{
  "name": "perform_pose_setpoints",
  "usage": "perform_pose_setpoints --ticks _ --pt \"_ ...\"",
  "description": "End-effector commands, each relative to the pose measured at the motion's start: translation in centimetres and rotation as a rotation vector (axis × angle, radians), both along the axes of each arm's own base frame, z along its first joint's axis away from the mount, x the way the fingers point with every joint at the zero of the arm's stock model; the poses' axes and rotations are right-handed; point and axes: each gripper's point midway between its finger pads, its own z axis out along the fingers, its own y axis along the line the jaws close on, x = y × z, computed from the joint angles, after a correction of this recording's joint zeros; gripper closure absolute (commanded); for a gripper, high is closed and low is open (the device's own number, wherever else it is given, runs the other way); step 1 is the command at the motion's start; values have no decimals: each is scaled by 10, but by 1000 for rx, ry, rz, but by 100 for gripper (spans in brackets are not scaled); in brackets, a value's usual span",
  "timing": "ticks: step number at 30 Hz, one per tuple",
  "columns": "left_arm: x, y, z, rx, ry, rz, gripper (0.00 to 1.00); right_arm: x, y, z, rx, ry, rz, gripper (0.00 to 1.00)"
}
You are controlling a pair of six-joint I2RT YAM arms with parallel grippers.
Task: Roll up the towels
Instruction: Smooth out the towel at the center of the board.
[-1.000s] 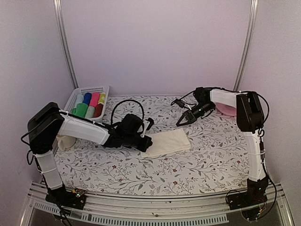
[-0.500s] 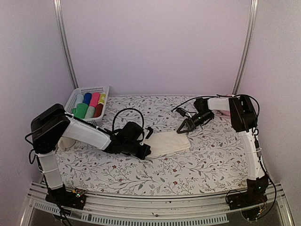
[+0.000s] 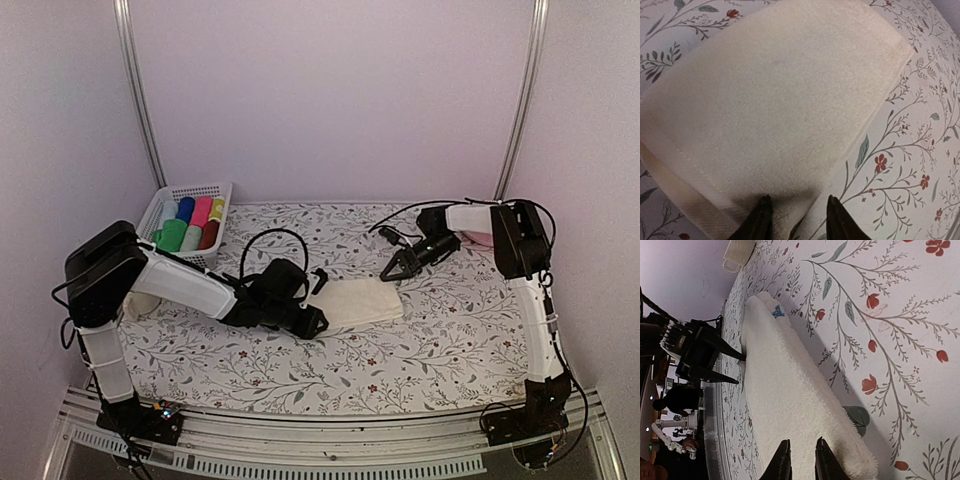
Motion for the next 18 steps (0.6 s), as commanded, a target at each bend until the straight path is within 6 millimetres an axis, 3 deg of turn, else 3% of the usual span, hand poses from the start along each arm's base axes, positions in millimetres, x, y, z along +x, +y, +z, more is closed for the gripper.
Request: perform_pose_setpoints --ticks 1,4,7,13,18 --pt "4 3 13 44 -33 -2 59 -9 -2 68 63 -106 27 84" --pt "12 1 30 36 -80 4 49 -21 -3 81 94 -101 39 84" --pt "22 -2 49 15 -122 11 44 -30 -4 80 110 -81 42 84" --pt "44 0 64 -13 -152 22 37 -41 -7 54 102 -15 36 84" --pt "68 15 55 -5 -156 61 39 -50 -9 29 94 68 27 84"
